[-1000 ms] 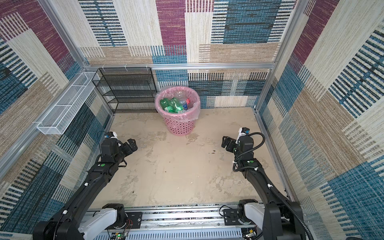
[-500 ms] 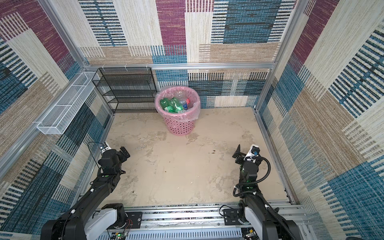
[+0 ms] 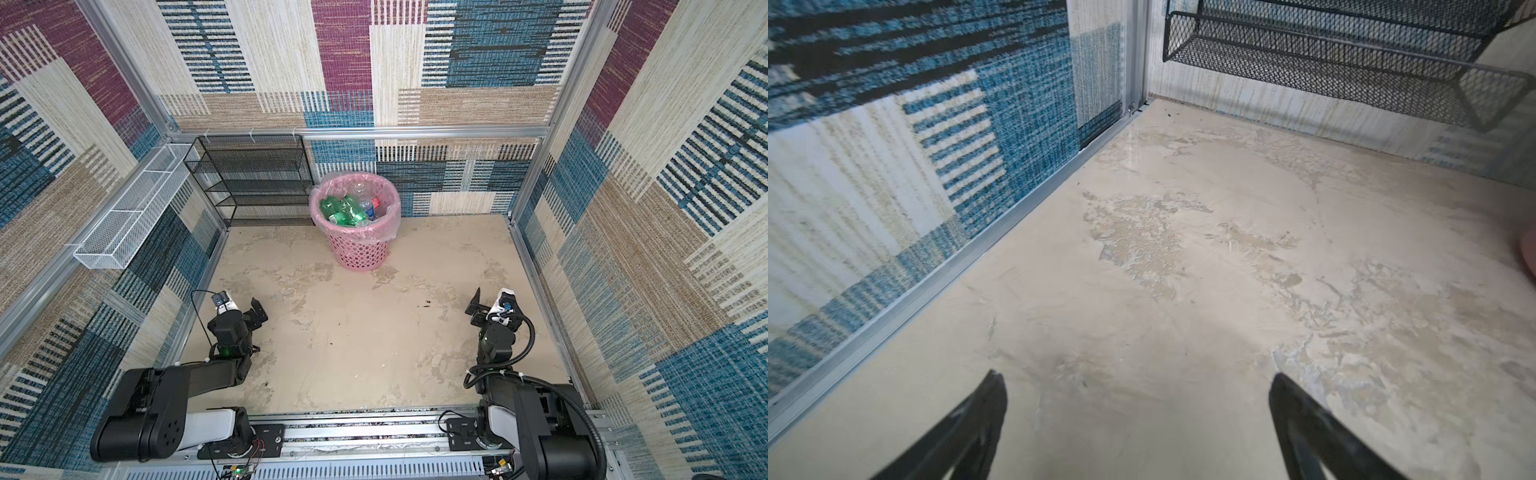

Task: Throw the plastic bottles in the bin

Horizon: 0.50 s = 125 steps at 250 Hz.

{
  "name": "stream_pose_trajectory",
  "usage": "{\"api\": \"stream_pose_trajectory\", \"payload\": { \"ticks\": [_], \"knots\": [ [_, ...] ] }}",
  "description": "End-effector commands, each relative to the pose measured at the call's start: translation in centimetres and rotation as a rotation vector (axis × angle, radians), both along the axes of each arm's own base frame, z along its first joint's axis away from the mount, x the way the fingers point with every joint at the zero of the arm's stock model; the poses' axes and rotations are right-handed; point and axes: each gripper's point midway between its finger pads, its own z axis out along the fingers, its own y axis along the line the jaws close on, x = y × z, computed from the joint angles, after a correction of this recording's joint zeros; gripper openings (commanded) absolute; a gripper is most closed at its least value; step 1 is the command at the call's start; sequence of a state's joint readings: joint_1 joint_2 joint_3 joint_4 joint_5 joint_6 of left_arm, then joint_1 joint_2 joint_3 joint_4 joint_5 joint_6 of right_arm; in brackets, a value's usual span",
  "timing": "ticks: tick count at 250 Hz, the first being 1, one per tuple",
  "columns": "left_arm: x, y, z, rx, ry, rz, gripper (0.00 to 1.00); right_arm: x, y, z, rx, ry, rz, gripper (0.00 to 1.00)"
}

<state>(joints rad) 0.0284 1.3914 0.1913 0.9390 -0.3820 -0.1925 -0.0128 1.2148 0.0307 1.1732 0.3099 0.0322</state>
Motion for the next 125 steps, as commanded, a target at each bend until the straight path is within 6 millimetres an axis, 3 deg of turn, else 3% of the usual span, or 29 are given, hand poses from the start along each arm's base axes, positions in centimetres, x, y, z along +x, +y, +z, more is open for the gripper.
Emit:
{"api": "stream_pose_trajectory", "payload": {
  "ticks": [1, 44, 57, 70, 125],
  "knots": [
    [1.7, -1.1, 3.1, 0.038, -0.112, -0.083, 0.99, 1.8, 0.7, 2.3, -0.035, -0.058, 0.046, 0.99],
    [4.3, -2.3, 2.3, 0.025, -0.033, -0.200, 0.99, 3.8, 0.7, 1.8, -0.071, 0.000, 0.083, 0.99],
    [4.8, -3.0, 1.1, 0.008, 0.024, -0.242, 0.99, 4.1, 0.7, 1.7, -0.068, 0.007, 0.097, 0.99],
    [5.4, -3.5, 1.2, 0.041, -0.014, -0.272, 0.99, 4.3, 0.8, 1.5, -0.061, 0.014, 0.117, 0.98],
    [5.7, -3.7, 0.8, 0.022, 0.042, -0.279, 0.99, 5.6, 1.8, 0.7, -0.040, 0.063, 0.268, 0.99]
  ]
}}
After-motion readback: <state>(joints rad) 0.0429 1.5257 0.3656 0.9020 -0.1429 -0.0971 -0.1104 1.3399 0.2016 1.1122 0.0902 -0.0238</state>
